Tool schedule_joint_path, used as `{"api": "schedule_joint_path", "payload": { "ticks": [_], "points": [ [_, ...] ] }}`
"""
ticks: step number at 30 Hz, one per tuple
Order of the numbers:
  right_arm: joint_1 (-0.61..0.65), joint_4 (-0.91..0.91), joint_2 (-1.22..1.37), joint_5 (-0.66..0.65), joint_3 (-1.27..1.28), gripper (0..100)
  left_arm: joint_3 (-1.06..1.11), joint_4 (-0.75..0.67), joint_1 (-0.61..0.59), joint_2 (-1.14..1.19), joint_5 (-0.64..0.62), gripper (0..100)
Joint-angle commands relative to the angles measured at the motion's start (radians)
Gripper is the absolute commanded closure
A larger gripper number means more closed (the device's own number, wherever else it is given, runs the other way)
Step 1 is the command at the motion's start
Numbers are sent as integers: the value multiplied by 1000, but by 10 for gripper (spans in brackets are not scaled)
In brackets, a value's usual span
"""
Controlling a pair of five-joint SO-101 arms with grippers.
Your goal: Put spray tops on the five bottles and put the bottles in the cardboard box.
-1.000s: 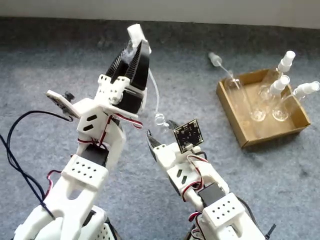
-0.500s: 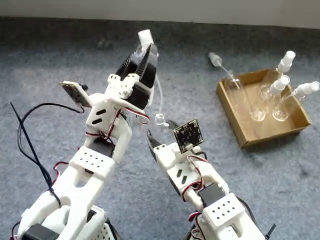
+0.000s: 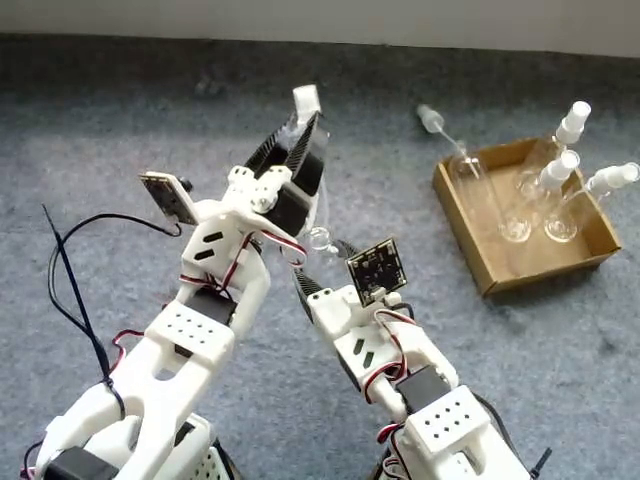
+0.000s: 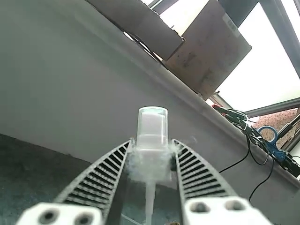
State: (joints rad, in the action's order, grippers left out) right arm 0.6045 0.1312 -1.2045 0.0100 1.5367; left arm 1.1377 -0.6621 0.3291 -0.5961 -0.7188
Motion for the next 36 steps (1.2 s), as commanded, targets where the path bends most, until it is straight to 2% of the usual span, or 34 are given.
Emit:
{"api": "schedule_joint_path", "payload": {
  "ticks": [1, 9, 18, 24, 27, 36],
  "points": [
    [5, -19, -4, 11, -8, 914, -10, -2, 10, 1, -9, 995],
    [-90, -19, -4, 12, -8, 914, 85, -2, 16, -45, -6, 995],
    [-96, -18, -4, 11, -10, 915, 226, 9, 68, -222, -6, 995],
    [-119, 145, -4, 5, -18, 915, 222, 195, 73, -231, 86, 995],
    [-142, 147, -4, 5, -19, 915, 225, 244, 73, -231, 92, 995],
    [-140, 151, -4, 3, -19, 914, 231, 252, 104, -231, 87, 995]
  ]
}}
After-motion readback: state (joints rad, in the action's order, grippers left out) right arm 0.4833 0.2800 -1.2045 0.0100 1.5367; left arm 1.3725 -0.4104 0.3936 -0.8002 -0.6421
